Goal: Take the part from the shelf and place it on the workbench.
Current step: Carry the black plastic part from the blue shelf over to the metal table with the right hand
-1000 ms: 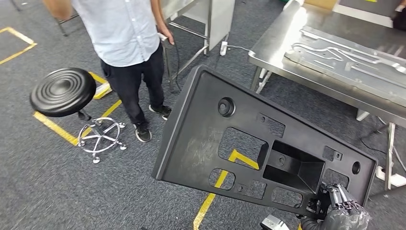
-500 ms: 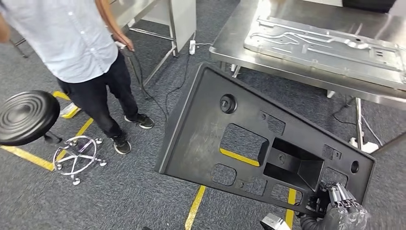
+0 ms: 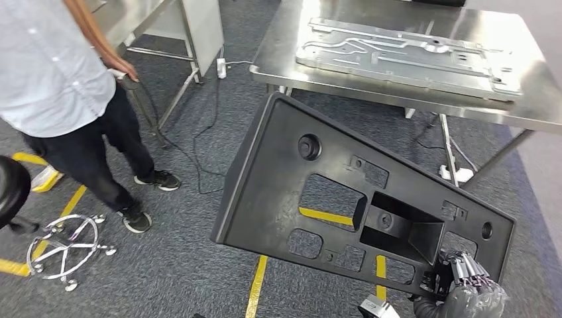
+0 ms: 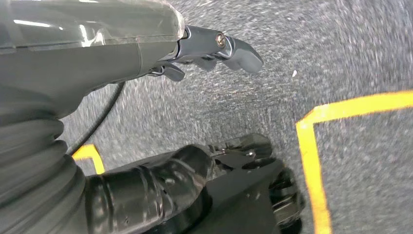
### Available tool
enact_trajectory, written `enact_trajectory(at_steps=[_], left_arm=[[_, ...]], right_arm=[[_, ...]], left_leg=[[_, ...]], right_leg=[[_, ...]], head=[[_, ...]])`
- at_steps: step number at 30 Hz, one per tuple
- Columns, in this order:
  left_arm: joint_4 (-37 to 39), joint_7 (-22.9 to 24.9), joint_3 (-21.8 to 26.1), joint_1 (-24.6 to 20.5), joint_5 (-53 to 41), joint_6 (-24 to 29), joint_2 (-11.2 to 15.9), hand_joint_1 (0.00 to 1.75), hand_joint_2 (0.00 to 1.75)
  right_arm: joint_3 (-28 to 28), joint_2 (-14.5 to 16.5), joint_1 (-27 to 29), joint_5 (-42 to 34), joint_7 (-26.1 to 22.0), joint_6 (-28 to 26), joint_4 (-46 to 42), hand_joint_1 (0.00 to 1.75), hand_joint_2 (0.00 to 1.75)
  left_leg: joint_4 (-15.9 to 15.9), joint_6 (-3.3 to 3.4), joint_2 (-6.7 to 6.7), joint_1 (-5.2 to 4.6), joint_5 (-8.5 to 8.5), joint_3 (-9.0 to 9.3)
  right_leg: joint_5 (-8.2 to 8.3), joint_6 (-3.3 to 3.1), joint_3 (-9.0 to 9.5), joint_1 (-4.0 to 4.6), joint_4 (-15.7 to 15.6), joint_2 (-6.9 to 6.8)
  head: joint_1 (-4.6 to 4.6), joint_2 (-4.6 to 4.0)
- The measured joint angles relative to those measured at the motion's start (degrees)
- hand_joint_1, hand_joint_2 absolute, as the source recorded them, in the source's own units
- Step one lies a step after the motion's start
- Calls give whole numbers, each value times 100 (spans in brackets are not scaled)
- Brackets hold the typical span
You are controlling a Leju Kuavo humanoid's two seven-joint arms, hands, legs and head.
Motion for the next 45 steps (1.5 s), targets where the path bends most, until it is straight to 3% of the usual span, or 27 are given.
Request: enact_trajectory(at_steps=[1,2,3,6,8,10,11,13,15,16,17,18,19,21,22,23,27,29,31,32,33,34,36,38,42,43,45], left_arm=[[0,0,0,7,1,-2,1,0,175],[-1,-1,0,10,1,-2,2,0,175],[-1,-1,0,8,2,-2,3,0,175],[1,-2,0,0,1,-4,3,0,175],[0,-1,0,-13,0,-5,3,0,175],[0,1,0,-41,0,-9,3,0,175],[0,1,0,-52,0,-11,4,0,175],[0,3,2,-52,-1,-13,6,0,175],[1,10,5,-30,-9,-22,7,0,175],[0,14,7,-14,-15,-36,7,0,175],[0,16,8,-1,-21,-58,7,0,175],[0,16,8,7,-25,-84,8,0,175],[-1,12,8,11,-28,-115,10,0,175],[-1,1,8,9,-36,-170,17,0,175],[-1,-6,8,6,-39,-191,20,0,175],[-1,-11,7,4,-41,-203,22,0,175],[0,-21,8,2,-44,-223,27,0,175],[-1,-21,8,-1,-43,-239,28,0,175],[-1,-21,8,-2,-44,-270,32,0,175],[-1,-21,8,-1,-43,-286,34,0,175],[-1,-21,7,-1,-42,-298,36,0,175],[0,-21,7,-1,-40,-304,36,0,175],[1,-23,8,0,-39,-307,36,0,175],[0,-28,7,-1,-39,-305,36,0,175],[1,-34,7,-13,-43,-304,36,0,175],[0,-36,7,-14,-44,-304,36,0,175],[0,-37,7,-11,-48,-304,36,0,175]], right_arm=[[10,-13,1,2,12,1,7,175,175],[16,-26,4,3,23,1,13,175,175],[22,-37,5,3,33,1,19,175,175],[57,-58,2,1,44,1,24,175,175],[80,-70,1,-3,56,1,24,175,175],[93,-84,6,-1,100,1,25,175,175],[107,-96,9,10,143,1,27,175,175],[172,-140,0,55,265,0,46,175,175],[258,-189,-15,131,347,1,82,175,175],[285,-202,-20,182,344,1,96,175,175],[297,-209,-24,238,324,1,105,175,175],[304,-213,-28,295,303,1,110,175,175],[321,-219,-32,349,292,1,116,175,175],[379,-246,-33,422,321,1,141,175,175],[411,-266,-34,437,354,1,155,175,175],[437,-287,-36,435,392,1,168,175,175],[586,-467,-53,367,586,1,222,175,175],[665,-570,-68,390,601,1,245,175,175],[713,-622,-80,449,579,1,271,175,175],[736,-642,-81,479,570,1,288,175,175],[756,-659,-81,496,567,1,303,175,175],[775,-674,-81,497,565,1,315,175,175],[792,-691,-88,464,565,1,326,175,175],[796,-696,-98,417,563,0,328,175,175],[798,-700,-98,359,550,1,328,175,175],[801,-700,-102,348,545,1,328,175,175],[805,-700,-105,322,542,1,329,175,175]], left_leg=[[2,4,86,-3,-8,1],[4,3,168,-5,-18,6],[7,-4,244,-5,-31,16],[17,-66,413,-17,-90,73],[10,-127,474,-37,-121,98],[-12,-191,518,-46,-133,136],[7,-223,478,-38,-160,150],[305,-277,263,-22,-370,31],[1022,-301,56,-13,-727,-322],[1373,-306,24,-13,-846,-508],[1575,-308,14,-13,-861,-629],[1562,-304,13,-13,-756,-652],[1328,-293,13,-13,-552,-571],[572,-254,1,-22,-138,-273],[294,-229,-8,-31,-30,-161],[144,-205,-18,-41,4,-108],[48,-68,-11,-42,45,-88],[8,-5,4,-27,73,-75],[8,17,13,-31,71,-80],[11,17,16,-33,68,-79],[13,16,17,-34,63,-74],[15,10,15,-34,56,-64],[18,-19,12,-43,35,-37],[23,-71,12,-61,15,-29],[51,-195,17,-58,-46,-27],[195,-222,14,-56,-148,-84],[844,-260,6,-49,-505,-384]], right_leg=[[-94,17,-150,-15,297,-20],[-82,28,-212,-29,417,-30],[36,34,-159,-41,315,-51],[522,-1,413,-28,-764,-284],[569,-57,592,18,-1114,-379],[565,-118,601,29,-1142,-324],[573,-150,613,17,-1167,-299],[597,-222,638,-13,-1219,-252],[594,-268,643,-8,-1227,-206],[588,-280,644,-2,-1222,-176],[580,-286,647,3,-1213,-143],[571,-288,654,5,-1203,-111],[559,-283,666,5,-1192,-79],[524,-250,685,16,-1159,-30],[511,-223,684,24,-1144,-13],[504,-194,676,32,-1132,-3],[449,-72,638,16,-1062,-3],[168,-18,434,-8,-607,-20],[-156,24,78,-21,124,-29],[-201,35,-38,-24,354,-33],[-137,37,-58,-26,381,-38],[26,29,35,-27,178,-44],[399,-16,416,-14,-604,-69],[544,-73,649,19,-1109,-82],[557,-190,681,13,-1218,-63],[570,-229,694,-2,-1246,-64],[572,-280,706,-2,-1265,-70]], head=[[1,0],[0,0],[1,0],[1,0],[-2,0],[-5,-1],[-4,-1],[-9,-1],[-13,0],[-13,0],[-13,0],[-13,0],[-13,0],[-13,0],[-11,0],[-10,0],[-8,0],[-4,0],[-4,-1],[-4,-1],[-5,-1],[-4,0],[-4,0],[-6,0],[-11,0],[-16,0],[-24,0]])
